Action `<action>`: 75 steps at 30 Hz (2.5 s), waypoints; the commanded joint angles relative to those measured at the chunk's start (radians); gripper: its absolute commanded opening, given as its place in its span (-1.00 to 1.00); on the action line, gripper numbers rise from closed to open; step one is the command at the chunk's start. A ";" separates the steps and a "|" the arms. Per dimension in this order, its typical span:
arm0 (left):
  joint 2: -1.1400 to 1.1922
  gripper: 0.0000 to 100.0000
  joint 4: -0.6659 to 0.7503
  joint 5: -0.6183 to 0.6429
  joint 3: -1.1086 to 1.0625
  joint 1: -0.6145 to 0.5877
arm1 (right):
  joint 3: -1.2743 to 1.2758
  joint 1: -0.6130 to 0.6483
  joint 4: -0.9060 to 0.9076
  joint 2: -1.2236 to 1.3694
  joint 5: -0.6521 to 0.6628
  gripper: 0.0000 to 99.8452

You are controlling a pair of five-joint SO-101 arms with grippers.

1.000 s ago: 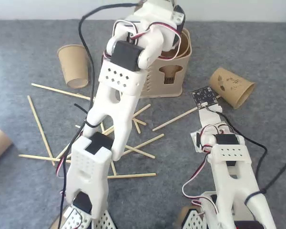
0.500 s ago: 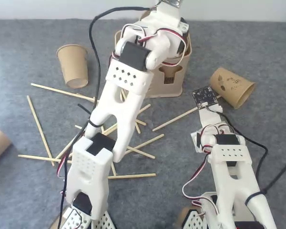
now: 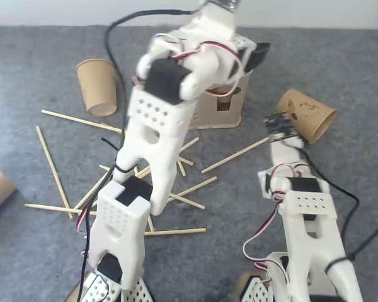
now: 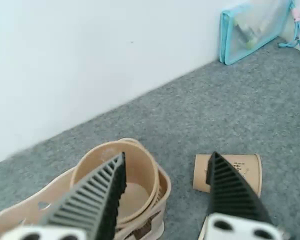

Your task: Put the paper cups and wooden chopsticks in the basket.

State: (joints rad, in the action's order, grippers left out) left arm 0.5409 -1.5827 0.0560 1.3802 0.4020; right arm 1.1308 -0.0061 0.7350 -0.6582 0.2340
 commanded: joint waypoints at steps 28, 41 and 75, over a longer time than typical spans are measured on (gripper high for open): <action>-0.910 -0.51 -0.169 0.068 -1.006 -0.822 | -0.473 -0.361 0.312 0.025 -0.410 -0.79; -1.338 -0.51 0.287 0.074 -1.949 -1.122 | -0.706 -0.358 0.300 0.268 -0.402 -0.63; -1.915 -0.51 0.617 0.068 -2.678 -1.120 | -0.717 -0.206 -0.166 0.621 -0.299 -0.48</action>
State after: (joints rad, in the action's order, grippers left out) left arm -1.3541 -0.9904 0.1220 -1.3034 -0.7181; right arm 0.4618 -0.2256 0.6015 -0.0261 -0.0821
